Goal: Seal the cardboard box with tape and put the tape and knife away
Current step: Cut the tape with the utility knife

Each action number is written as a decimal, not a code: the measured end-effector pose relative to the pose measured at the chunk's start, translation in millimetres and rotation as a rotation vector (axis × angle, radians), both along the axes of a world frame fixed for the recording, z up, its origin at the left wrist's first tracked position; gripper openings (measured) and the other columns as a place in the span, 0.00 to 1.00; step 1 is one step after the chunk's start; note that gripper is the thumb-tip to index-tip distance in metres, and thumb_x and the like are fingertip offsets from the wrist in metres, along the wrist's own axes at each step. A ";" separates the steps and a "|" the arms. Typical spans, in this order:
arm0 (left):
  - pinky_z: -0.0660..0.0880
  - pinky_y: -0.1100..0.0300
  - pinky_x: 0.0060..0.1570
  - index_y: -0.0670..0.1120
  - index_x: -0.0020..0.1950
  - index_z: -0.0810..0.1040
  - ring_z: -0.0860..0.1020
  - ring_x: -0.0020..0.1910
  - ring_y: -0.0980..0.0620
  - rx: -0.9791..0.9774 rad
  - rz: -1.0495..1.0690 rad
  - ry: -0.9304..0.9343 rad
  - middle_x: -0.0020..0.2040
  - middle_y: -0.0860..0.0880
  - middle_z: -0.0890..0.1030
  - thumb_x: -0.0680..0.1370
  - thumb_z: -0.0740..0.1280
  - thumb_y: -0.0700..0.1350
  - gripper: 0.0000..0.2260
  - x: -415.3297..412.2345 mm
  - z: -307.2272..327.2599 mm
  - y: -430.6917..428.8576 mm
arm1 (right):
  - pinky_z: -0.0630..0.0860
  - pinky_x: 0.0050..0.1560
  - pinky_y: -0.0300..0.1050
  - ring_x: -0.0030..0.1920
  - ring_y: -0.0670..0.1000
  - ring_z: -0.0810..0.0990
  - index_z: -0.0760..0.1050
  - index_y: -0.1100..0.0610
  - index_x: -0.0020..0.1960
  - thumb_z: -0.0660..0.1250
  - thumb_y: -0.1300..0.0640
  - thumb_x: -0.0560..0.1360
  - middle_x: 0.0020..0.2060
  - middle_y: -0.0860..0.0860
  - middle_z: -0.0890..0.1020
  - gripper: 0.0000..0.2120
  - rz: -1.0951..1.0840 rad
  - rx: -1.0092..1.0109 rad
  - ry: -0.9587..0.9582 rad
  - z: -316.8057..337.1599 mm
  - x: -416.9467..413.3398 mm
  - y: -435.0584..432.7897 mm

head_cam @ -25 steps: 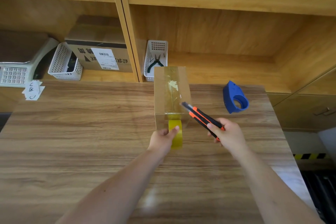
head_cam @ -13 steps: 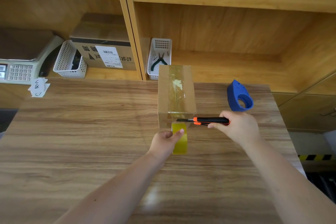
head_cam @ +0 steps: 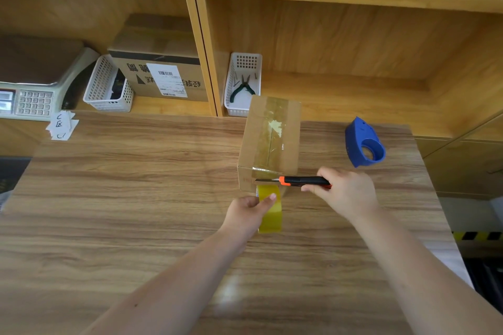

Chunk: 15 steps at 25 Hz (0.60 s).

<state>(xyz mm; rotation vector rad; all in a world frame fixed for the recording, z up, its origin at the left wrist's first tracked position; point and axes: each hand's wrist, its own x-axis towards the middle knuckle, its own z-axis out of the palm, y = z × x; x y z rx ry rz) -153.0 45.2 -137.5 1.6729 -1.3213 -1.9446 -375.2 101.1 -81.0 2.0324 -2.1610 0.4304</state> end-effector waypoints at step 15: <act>0.69 0.58 0.38 0.42 0.42 0.79 0.72 0.36 0.52 -0.066 -0.113 -0.080 0.36 0.47 0.74 0.59 0.76 0.61 0.25 28.4 -3.1 2.6 | 0.68 0.28 0.42 0.32 0.55 0.80 0.80 0.54 0.51 0.69 0.42 0.73 0.33 0.50 0.82 0.17 -0.279 0.227 -0.269 -33.4 19.8 49.9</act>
